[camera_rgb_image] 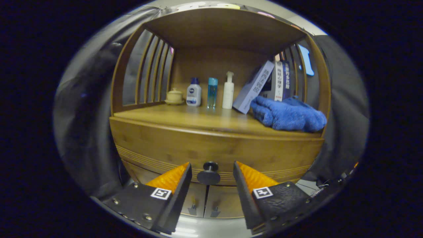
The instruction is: Pull open the drawer, take out the items inside it, and place them on the countertop above the cabinet.
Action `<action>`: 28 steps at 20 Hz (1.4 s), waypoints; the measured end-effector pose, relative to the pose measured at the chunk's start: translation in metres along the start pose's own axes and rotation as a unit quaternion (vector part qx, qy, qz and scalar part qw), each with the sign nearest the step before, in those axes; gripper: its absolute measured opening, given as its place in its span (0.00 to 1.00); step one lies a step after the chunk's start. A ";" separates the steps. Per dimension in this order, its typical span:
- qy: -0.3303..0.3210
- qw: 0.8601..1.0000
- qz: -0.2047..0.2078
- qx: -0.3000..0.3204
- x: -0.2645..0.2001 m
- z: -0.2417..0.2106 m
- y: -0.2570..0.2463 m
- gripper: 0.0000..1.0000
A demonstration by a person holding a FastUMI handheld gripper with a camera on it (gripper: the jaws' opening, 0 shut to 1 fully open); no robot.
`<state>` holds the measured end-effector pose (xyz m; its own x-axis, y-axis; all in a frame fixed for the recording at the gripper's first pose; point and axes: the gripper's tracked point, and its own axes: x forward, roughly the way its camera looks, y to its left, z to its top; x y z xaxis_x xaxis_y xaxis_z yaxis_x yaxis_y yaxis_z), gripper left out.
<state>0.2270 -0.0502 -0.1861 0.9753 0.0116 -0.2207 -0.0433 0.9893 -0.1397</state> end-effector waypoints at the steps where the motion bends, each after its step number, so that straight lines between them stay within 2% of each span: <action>1: 0.004 1.000 0.003 0.014 0.005 -0.007 0.001 0.74; 2: 0.013 1.000 0.009 0.027 0.000 -0.012 0.004 0.74; 3: 0.005 0.999 0.007 0.045 0.016 -0.011 0.005 0.59; 4: 0.003 0.999 0.006 0.051 0.010 -0.007 0.006 0.44; 6: -0.013 0.998 -0.004 0.056 0.016 -0.006 0.005 0.43; 10: -0.047 0.992 -0.059 0.103 0.017 -0.002 0.000 0.43; 12: -0.068 0.990 -0.050 0.110 0.019 0.000 0.002 0.41; 15: -0.014 0.996 -0.018 0.086 0.012 -0.012 0.006 0.34; 16: -0.018 0.995 -0.014 0.092 0.009 -0.008 0.005 0.30; 17: -0.016 0.994 -0.011 0.105 -0.001 -0.012 0.005 0.26; 21: -0.019 0.996 -0.024 0.088 -0.052 -0.022 0.007 0.26; 28: -0.002 0.996 -0.023 0.084 -0.125 -0.050 0.012 0.26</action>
<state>0.0938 -0.0469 -0.2080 0.9764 -0.0338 -0.2132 0.0377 0.9992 0.0141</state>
